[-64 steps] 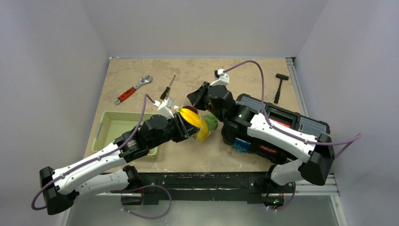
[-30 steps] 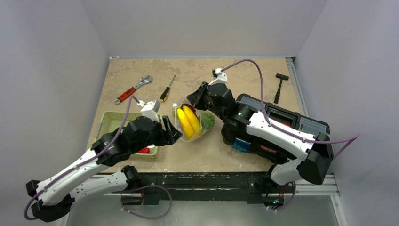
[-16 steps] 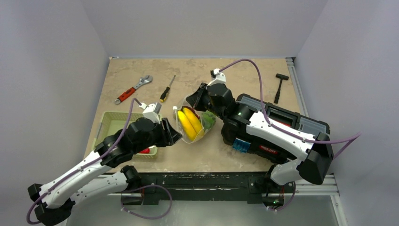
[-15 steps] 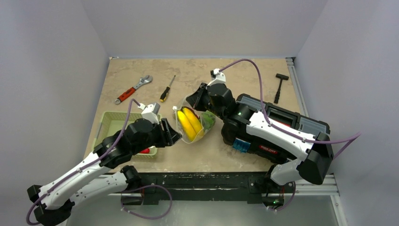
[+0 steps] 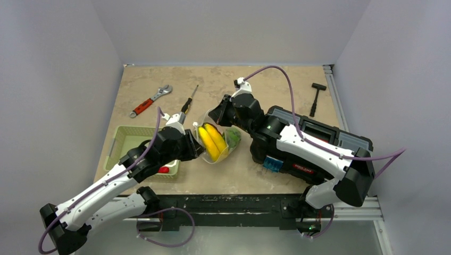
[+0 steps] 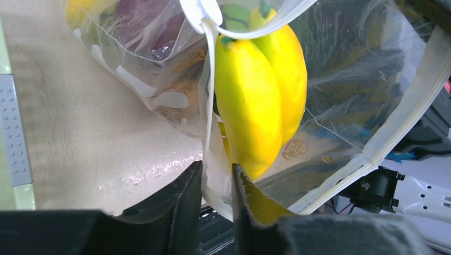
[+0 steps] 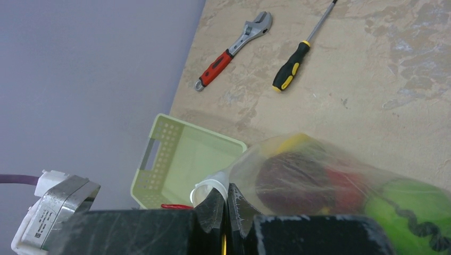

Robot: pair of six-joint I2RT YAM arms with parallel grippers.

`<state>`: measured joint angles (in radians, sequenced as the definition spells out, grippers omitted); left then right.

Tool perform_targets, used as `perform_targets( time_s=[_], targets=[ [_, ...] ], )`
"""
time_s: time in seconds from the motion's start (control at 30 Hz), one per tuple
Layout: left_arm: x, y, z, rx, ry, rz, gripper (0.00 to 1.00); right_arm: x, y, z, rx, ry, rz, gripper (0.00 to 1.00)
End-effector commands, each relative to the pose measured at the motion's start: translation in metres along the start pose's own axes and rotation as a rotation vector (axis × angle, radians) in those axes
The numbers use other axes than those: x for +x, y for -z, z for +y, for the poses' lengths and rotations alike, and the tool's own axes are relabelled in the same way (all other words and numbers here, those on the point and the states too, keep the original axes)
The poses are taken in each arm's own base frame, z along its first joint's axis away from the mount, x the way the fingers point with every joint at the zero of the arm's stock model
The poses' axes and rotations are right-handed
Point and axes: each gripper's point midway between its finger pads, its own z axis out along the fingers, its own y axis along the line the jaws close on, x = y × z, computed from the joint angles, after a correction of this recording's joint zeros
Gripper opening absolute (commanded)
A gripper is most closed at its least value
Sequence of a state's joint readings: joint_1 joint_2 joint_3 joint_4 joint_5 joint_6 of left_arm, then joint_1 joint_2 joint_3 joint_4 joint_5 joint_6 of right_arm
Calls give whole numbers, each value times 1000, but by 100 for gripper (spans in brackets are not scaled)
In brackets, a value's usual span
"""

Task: Place the food in the zip-top bag and seal the zipper
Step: Adjust the zipper food storage bag at the center of the board.

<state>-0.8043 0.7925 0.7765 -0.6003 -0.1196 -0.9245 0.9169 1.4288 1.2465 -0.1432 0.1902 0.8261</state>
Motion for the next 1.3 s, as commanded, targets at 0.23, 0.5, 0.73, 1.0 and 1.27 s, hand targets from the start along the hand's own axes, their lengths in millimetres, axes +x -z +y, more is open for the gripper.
perform_targets(
  time_s=[0.23,0.5,0.73,1.0,1.27],
  targets=[
    [-18,3,-27,105,-79,-39,0,-27,15,32,-108,28,-52,0],
    [-15,23,-30,163,-10,-49,0,-37,23,33,-106,36,-86,0],
    [-7,16,-18,128,51,-43,21,-44,24,43,-134,31,-104,0],
    [4,-1,-6,77,63,-12,24,-46,26,43,-136,23,-110,0],
    [-12,3,-24,116,-42,-31,0,-34,23,31,-109,40,-81,0]
  ],
)
